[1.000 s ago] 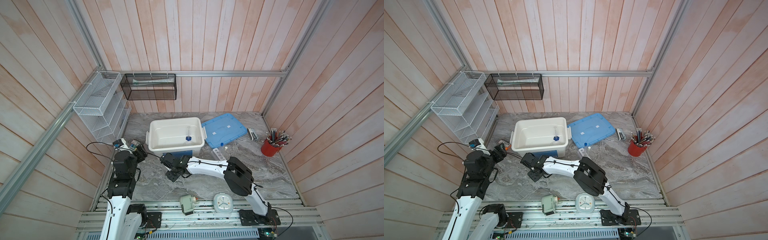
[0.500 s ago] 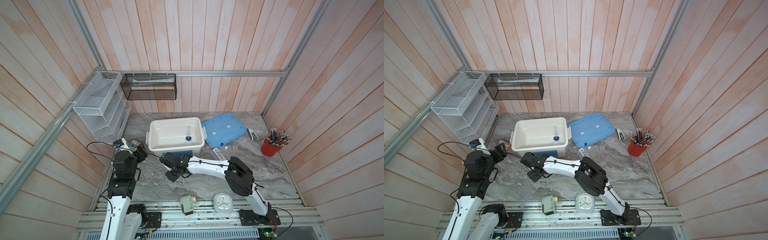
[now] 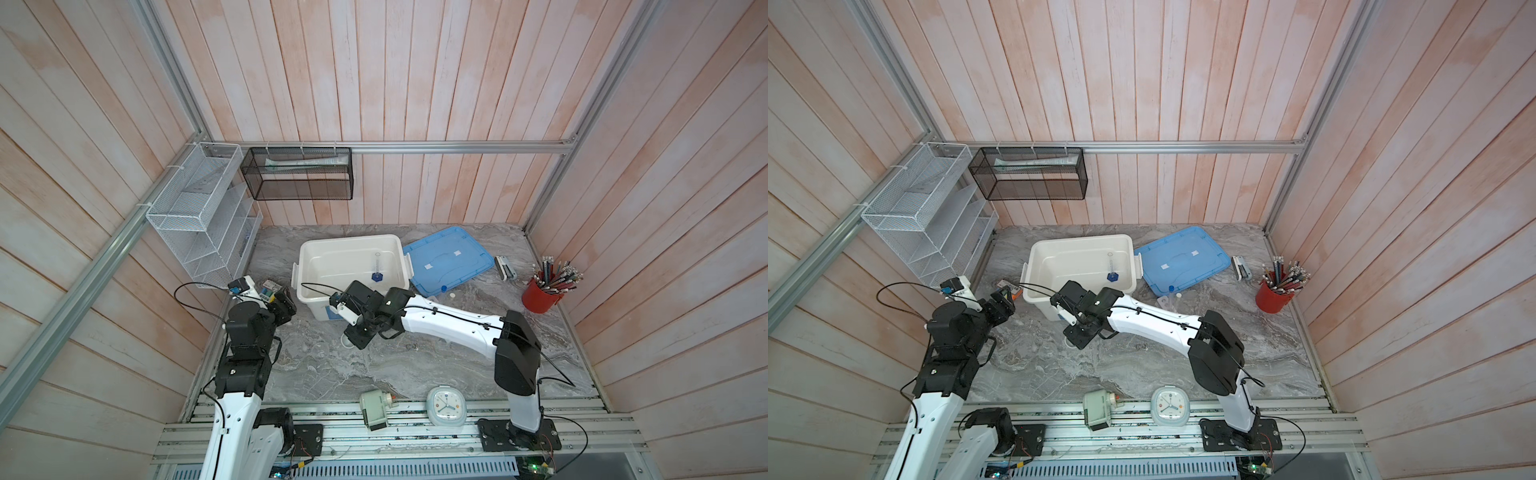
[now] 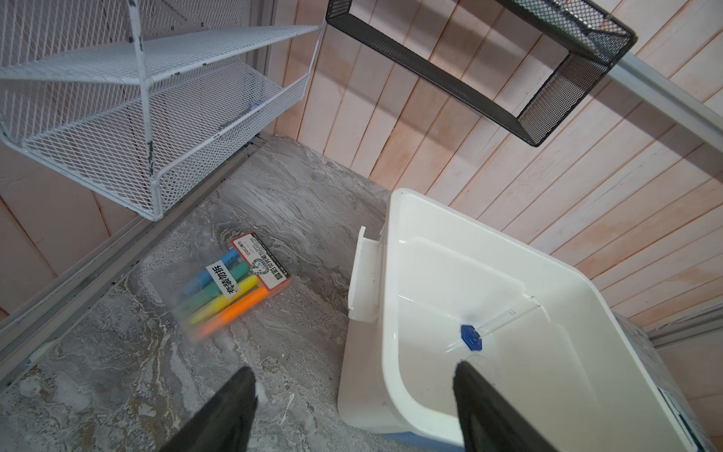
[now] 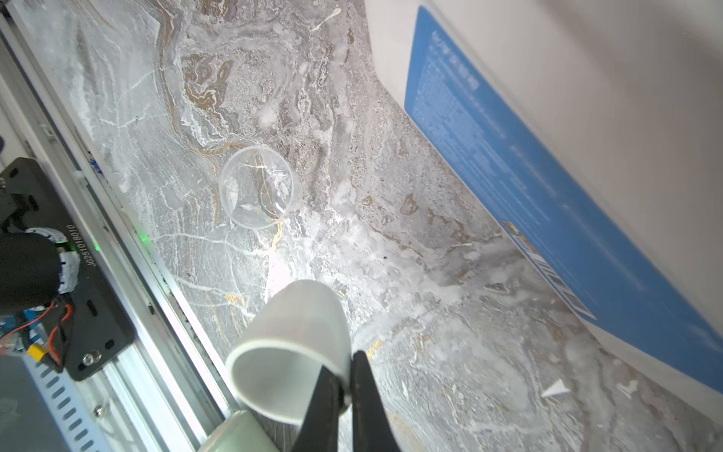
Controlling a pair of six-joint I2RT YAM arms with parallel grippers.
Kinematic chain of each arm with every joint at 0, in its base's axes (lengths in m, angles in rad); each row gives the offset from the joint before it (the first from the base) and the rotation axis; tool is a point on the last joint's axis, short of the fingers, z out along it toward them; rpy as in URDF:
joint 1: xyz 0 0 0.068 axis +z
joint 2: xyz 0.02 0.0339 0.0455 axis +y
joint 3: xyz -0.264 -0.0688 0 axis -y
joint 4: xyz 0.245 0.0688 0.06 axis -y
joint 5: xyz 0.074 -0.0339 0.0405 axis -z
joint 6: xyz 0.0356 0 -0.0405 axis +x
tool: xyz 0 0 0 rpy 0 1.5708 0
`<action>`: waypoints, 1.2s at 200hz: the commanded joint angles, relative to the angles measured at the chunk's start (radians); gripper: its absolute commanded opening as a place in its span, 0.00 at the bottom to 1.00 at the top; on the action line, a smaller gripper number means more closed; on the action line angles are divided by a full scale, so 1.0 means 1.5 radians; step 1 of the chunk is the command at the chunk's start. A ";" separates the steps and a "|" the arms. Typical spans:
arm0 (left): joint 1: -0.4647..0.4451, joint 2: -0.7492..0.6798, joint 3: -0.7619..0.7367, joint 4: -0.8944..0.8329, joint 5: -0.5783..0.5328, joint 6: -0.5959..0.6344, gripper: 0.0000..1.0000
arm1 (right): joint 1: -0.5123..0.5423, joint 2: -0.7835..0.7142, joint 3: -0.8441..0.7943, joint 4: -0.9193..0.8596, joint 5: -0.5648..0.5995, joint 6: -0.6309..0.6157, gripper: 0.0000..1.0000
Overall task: Organize the chemistry lab equipment
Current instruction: 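Lift the white cup with the right gripper and carry it over the bin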
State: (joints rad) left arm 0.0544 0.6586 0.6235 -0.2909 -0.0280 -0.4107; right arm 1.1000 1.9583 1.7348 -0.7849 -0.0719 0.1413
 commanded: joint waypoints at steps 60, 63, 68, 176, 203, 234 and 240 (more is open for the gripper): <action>0.003 0.028 0.051 -0.017 0.056 0.074 0.80 | -0.085 0.005 0.280 -0.170 -0.010 -0.071 0.00; 0.003 0.030 0.052 -0.018 0.059 0.075 0.80 | -0.090 0.008 0.290 -0.170 -0.008 -0.072 0.00; 0.003 0.032 0.052 -0.019 0.063 0.079 0.80 | -0.097 0.017 0.312 -0.172 -0.003 -0.074 0.00; 0.003 0.055 0.049 -0.017 0.085 0.123 0.78 | -0.188 0.299 0.565 -0.173 0.060 -0.085 0.00; 0.003 0.071 0.053 -0.015 0.095 0.120 0.77 | -0.197 0.331 0.565 -0.168 0.059 -0.087 0.00; 0.003 0.075 0.052 -0.016 0.093 0.122 0.77 | -0.205 0.362 0.563 -0.155 0.041 -0.091 0.00; 0.003 0.075 0.052 -0.016 0.093 0.123 0.77 | -0.205 0.369 0.563 -0.151 0.039 -0.092 0.00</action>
State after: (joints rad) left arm 0.0544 0.7708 0.6773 -0.3153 0.1001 -0.2459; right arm 0.8059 2.4634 2.5786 -1.0271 0.0021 0.0208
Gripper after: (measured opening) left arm 0.770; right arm 0.077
